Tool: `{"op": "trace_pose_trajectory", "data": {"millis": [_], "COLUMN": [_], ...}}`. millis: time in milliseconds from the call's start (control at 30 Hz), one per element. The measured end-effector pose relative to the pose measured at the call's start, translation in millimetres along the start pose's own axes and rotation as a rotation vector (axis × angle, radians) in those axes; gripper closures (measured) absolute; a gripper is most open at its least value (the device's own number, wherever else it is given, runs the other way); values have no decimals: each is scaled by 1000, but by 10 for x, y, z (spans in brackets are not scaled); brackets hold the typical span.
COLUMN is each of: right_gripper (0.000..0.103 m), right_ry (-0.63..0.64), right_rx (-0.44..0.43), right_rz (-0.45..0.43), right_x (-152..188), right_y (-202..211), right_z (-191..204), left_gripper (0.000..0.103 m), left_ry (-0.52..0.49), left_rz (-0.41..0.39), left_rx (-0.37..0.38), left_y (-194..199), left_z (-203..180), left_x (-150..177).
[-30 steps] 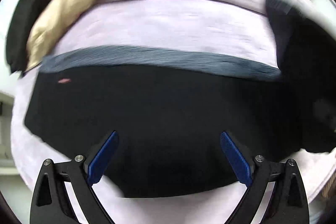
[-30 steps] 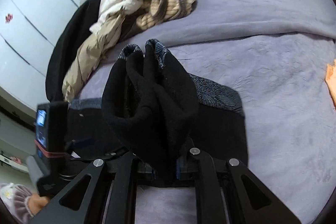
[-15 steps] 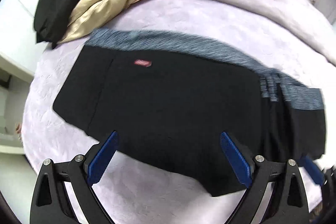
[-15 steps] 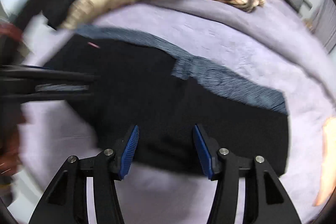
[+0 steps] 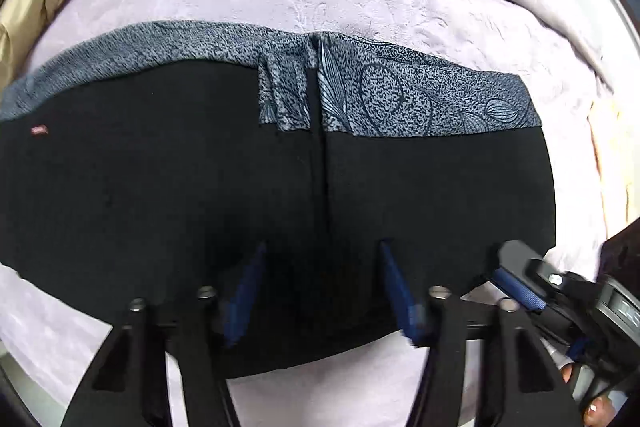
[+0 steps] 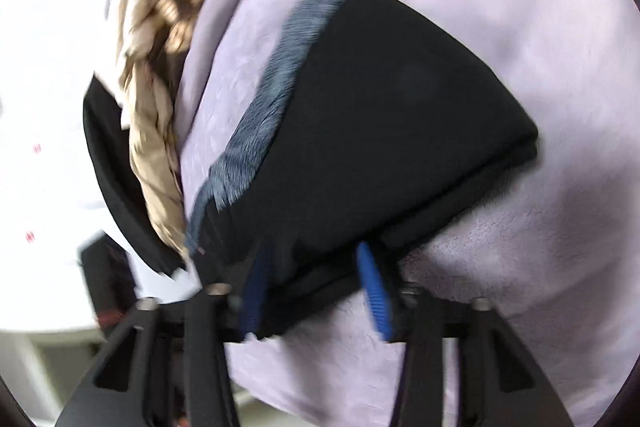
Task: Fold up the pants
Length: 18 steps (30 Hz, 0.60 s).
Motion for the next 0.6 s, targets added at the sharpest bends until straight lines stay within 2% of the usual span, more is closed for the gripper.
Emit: {"op": "trace_pose_trajectory", "data": {"millis": [33, 67, 167, 267, 367, 500, 533, 567, 600], "right_gripper": [95, 97, 98, 98, 99, 99, 95, 94, 94], "right_ry": [-31, -50, 6, 54, 48, 60, 78, 108, 135], "right_rx": [-12, -23, -25, 1, 46, 21, 15, 12, 11], "right_rz": [7, 10, -7, 11, 44, 50, 58, 74, 80], "right_x": [8, 7, 57, 134, 207, 238, 238, 252, 261], "right_y": [-33, -22, 92, 128, -91, -72, -41, 6, 31], "right_z": [-9, -19, 103, 152, 48, 29, 52, 88, 121], "left_gripper": [49, 52, 53, 53, 53, 53, 53, 47, 25], "left_ry": [-6, -18, -75, -101, -65, -63, -60, -58, -58], "left_rz": [-6, -10, -35, -45, -48, -64, -70, -80, -96], "left_rx": [0, -7, -44, -73, -57, -55, -38, -14, 5], "left_y": [25, 61, 212, 205, 60, 156, 209, 272, 338], "left_z": [-6, -31, -121, -34, 95, 61, 50, 8, -33], "left_x": [-10, 0, 78, 193, 271, 284, 276, 252, 205]}}
Point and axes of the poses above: each gripper's, at about its wrist camera, not at the fingertips, and y roughly against the way its jaws point, z to its left, x to its underside, the point moved 8 cm from there along -y, roughly the way its jaws point, and after that the axes turned 15 degrees about x, right-handed, at the moved point
